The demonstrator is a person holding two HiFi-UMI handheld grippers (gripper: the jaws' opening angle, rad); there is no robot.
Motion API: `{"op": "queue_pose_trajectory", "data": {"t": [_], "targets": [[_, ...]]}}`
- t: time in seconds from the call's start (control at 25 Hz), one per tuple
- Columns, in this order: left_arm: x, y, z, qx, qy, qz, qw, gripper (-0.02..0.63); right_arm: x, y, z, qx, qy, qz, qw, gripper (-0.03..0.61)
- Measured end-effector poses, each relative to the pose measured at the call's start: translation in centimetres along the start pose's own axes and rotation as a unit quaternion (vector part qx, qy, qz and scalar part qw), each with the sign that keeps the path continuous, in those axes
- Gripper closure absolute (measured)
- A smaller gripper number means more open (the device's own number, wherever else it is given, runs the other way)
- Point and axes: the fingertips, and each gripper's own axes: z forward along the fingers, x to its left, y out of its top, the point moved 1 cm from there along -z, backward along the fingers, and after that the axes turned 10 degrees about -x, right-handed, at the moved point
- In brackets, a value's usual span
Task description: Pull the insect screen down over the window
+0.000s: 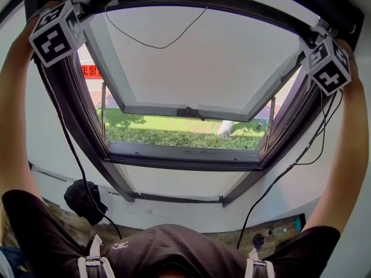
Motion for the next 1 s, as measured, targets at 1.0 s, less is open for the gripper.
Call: {"op": "queue_pose_trajectory", "data": {"t": [1.0], "targets": [[-18.8,-0.5,2.3,-0.091,-0.102,-0.046,0.9895,0.581,17.8,-3.0,-0.3,0.001,0.108,0.026,0.994,0.541]]}}
